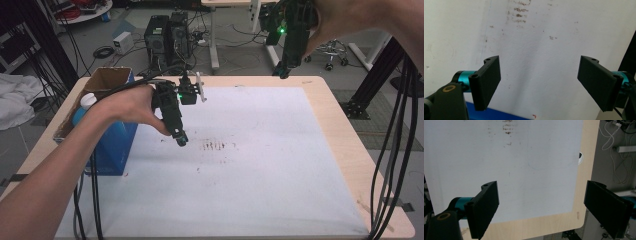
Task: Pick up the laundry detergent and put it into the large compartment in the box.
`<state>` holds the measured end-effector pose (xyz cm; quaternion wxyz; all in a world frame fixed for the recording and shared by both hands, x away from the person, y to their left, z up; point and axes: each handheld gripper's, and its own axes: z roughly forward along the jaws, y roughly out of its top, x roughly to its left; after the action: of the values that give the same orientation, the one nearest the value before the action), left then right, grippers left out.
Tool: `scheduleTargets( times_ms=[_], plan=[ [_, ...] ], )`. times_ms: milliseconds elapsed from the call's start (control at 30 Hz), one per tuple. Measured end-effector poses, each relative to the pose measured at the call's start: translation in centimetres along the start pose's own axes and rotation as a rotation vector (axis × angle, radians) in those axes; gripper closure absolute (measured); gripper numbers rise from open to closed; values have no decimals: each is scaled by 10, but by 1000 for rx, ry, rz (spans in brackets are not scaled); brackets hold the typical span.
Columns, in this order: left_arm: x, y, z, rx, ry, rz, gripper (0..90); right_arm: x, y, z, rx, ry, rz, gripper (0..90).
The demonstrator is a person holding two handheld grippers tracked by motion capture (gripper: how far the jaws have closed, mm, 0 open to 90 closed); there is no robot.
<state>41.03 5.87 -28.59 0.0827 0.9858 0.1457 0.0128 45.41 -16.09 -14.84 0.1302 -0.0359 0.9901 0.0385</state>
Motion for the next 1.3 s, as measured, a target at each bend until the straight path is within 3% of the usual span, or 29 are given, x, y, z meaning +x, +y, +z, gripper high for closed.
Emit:
scheduleTargets(
  times_ms=[700,1300],
  plan=[
    [-3,8,8,19,-34,57,189,-1,0,0,-10,-3,11,119],
    [-4,10,9,29,-28,54,189,-1,-1,0,-9,-9,15,119]
  ],
)
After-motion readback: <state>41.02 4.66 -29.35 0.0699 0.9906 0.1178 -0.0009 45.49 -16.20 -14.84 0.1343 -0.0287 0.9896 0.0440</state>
